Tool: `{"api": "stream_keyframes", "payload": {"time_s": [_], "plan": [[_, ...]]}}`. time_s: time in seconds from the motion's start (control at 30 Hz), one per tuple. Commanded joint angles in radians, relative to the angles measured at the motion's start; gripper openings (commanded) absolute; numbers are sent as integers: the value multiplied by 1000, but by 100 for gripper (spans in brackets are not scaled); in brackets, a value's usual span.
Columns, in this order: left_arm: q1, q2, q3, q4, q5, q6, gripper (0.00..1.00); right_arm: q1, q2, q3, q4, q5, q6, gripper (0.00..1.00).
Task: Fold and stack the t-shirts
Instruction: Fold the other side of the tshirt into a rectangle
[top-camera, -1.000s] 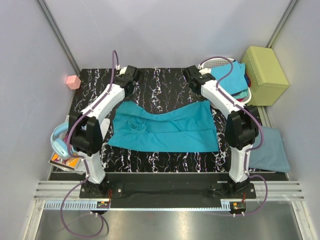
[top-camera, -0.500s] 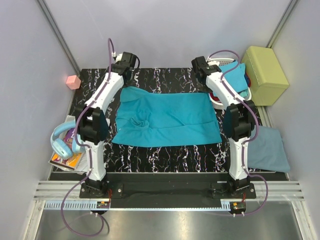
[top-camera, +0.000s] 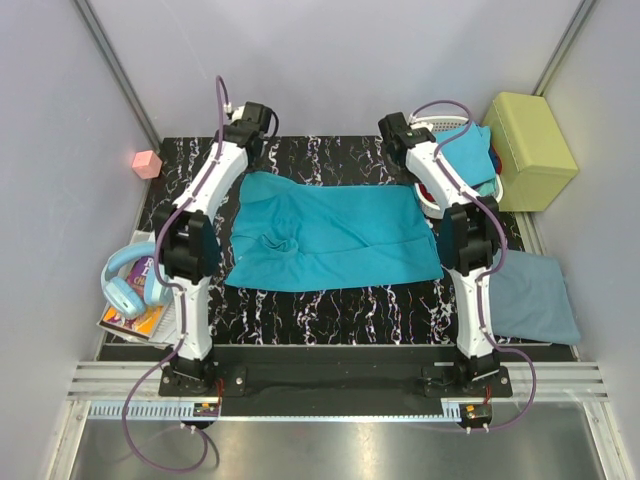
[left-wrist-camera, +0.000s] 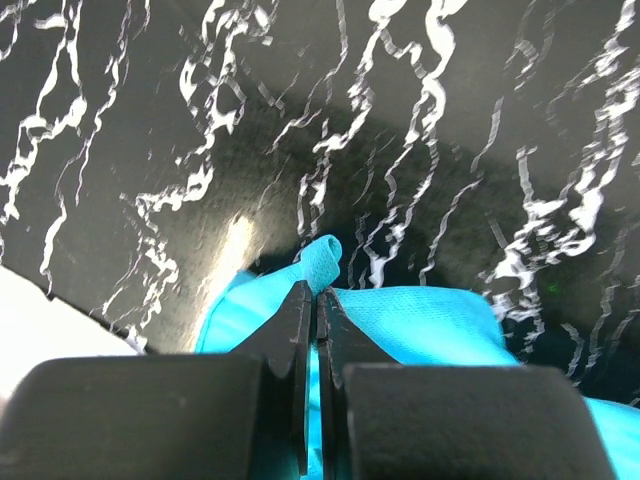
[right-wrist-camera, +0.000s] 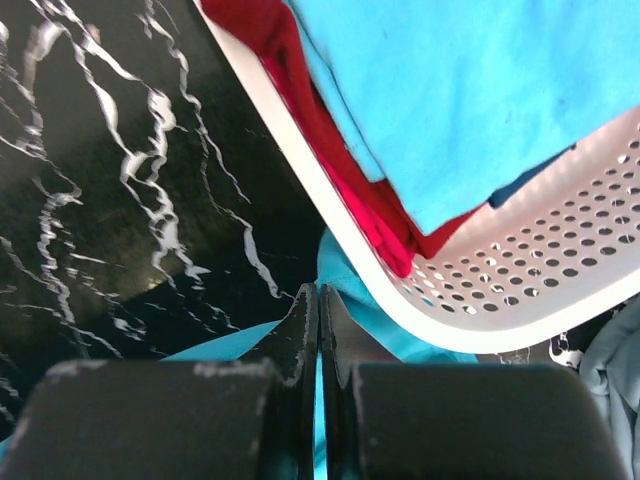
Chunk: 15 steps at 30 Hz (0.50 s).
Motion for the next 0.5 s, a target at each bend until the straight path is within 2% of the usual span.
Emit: {"api": "stream_keyframes", "payload": {"time_s": [0.0,0.17,0.47], "plan": [[6,-107,-105,14,6,-6,0,-3,-95,-93,20,22,3,0],[1,-229,-265,54,1,-14,0,-3,-199,-251,71,31,7,0],[-48,-388,-438,59,-40,-17,0,3,-348,-450,108,37,20,0]]}}
